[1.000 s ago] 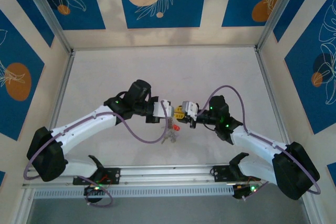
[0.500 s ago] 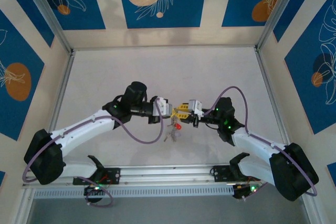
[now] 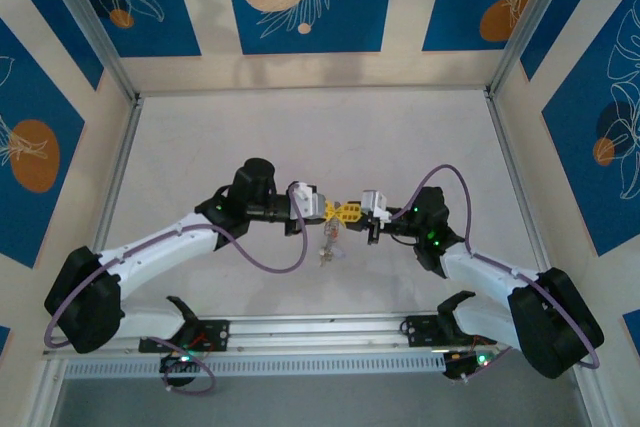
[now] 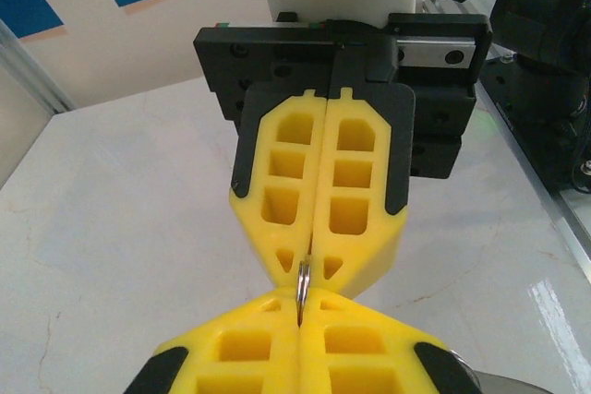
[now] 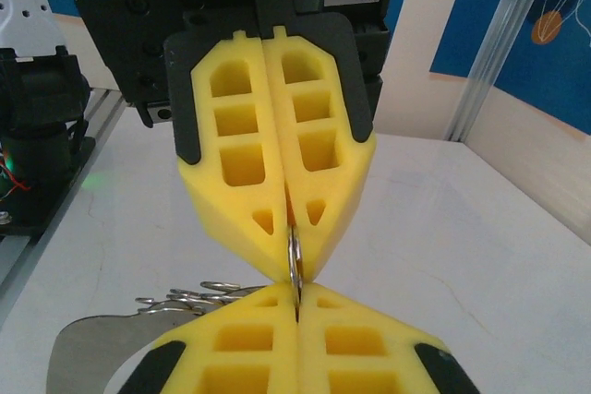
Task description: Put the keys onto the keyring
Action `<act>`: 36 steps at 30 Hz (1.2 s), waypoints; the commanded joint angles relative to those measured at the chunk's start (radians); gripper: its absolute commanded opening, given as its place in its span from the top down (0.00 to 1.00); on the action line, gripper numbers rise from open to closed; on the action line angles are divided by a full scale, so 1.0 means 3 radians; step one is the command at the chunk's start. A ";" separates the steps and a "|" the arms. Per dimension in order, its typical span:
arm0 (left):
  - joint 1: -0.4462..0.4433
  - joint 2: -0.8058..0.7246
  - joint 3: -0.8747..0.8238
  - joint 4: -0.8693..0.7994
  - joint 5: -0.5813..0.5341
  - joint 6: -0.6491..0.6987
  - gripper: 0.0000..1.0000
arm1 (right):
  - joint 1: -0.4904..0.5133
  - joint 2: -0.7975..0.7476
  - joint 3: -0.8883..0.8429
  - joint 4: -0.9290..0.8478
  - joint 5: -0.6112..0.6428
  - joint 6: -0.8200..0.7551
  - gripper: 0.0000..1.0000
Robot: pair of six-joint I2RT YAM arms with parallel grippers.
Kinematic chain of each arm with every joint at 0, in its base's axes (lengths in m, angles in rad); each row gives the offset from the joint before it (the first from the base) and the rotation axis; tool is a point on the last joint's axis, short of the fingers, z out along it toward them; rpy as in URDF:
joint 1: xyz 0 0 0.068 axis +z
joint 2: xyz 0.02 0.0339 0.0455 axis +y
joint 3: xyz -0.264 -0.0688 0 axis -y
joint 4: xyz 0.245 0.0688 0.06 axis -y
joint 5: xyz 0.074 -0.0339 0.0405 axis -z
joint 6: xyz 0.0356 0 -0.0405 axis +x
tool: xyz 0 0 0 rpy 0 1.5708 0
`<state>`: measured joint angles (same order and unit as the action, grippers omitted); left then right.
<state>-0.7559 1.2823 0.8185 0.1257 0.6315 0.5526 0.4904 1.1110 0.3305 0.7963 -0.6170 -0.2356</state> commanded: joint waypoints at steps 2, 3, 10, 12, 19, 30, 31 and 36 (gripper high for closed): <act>-0.0008 -0.0029 0.0128 -0.0361 -0.0052 0.0328 0.86 | 0.0041 -0.0106 0.0066 -0.0330 0.0187 -0.0162 1.00; -0.0006 -0.0040 0.0149 -0.0469 -0.0193 0.0359 0.75 | 0.0064 -0.0157 0.0114 -0.0535 0.0239 -0.0259 1.00; -0.0016 0.0208 0.0616 -0.1397 -0.0505 0.0644 0.68 | 0.0276 -0.0197 0.0368 -0.1262 0.0629 -0.0600 1.00; -0.0021 0.0201 0.0605 -0.1346 -0.0539 0.0643 0.68 | 0.0329 -0.0162 0.0441 -0.1415 0.0729 -0.0690 1.00; -0.0063 0.0271 0.0715 -0.1532 -0.0605 0.0795 0.76 | 0.0456 -0.0102 0.0575 -0.1640 0.0926 -0.0812 1.00; -0.0126 0.0296 0.0766 -0.1537 -0.0700 0.0865 0.86 | 0.0482 -0.0031 0.0655 -0.1749 0.1003 -0.0887 1.00; -0.0125 0.0306 0.0778 -0.1556 -0.0719 0.0871 0.90 | 0.0485 -0.0025 0.0660 -0.1749 0.1008 -0.0888 1.00; -0.0141 0.0310 0.0764 -0.1549 -0.0693 0.0903 1.00 | 0.0402 -0.0048 0.0544 -0.1467 0.0805 -0.0735 0.97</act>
<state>-0.7815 1.3685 1.0241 -0.3309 0.4076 0.8005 0.6224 1.0988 0.5018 0.2867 -0.3191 -0.4816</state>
